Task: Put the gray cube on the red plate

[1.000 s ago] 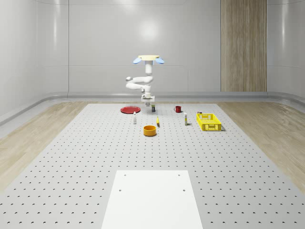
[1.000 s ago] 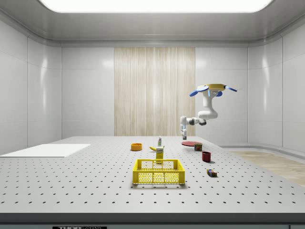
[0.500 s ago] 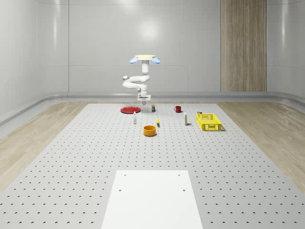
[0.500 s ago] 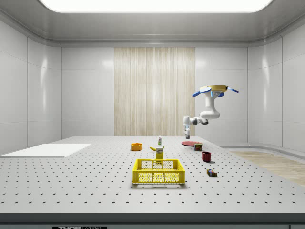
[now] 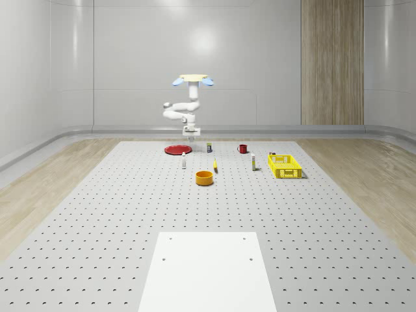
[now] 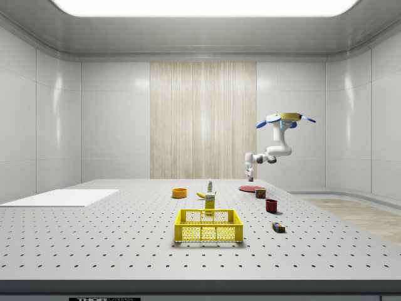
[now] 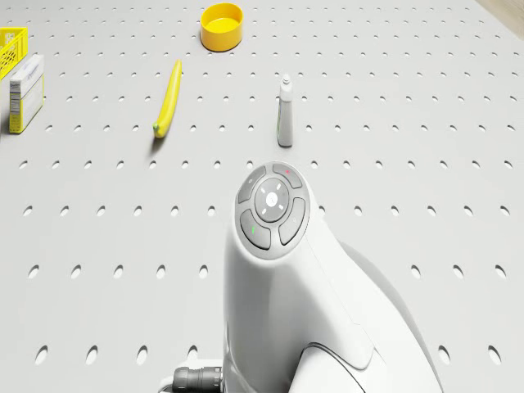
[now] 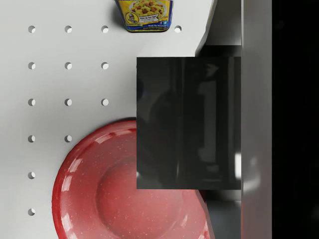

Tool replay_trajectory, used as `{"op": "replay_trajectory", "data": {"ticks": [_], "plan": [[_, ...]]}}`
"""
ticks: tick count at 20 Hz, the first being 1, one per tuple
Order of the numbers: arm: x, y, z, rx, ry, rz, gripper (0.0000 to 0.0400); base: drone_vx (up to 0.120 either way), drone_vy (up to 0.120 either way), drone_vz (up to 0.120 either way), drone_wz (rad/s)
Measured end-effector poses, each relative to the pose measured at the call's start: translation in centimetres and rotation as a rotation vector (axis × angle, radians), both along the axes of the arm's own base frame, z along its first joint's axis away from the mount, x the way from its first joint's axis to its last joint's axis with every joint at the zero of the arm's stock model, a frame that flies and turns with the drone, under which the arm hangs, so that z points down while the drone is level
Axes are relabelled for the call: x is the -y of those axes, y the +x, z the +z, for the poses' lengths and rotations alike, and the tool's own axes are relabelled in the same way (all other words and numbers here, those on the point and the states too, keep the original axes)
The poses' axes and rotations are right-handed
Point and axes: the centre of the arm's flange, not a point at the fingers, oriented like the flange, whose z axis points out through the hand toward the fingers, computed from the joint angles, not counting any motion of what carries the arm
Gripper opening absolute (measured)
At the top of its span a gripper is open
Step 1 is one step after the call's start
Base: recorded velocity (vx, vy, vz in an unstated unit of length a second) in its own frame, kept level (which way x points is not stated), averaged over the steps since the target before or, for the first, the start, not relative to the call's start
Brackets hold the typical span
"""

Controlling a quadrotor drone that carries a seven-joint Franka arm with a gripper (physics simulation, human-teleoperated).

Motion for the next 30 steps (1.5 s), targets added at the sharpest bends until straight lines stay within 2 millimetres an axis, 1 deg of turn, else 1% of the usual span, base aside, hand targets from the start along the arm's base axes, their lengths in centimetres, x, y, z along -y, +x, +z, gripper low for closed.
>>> {"op": "replay_trajectory", "data": {"ticks": [7,9,15,20,24,30], "plan": [[0.0,0.0,0.0,0.000,0.000,0.000,0.0250,-0.114,-0.120,0.000,0.000],[0.0,0.0,0.0,0.000,0.000,0.000,0.0250,0.000,-0.120,0.000,0.000],[0.0,0.0,0.0,0.000,0.000,0.000,0.0250,0.000,-0.120,-0.120,0.000],[0.0,0.0,0.0,0.000,0.000,0.000,0.0250,0.000,-0.120,0.000,0.000],[0.0,0.0,0.2,0.000,0.000,0.000,0.0250,0.000,-0.010,0.000,0.000],[0.0,0.0,2.2,0.000,0.000,0.000,0.0250,0.000,0.000,0.000,0.000]]}}
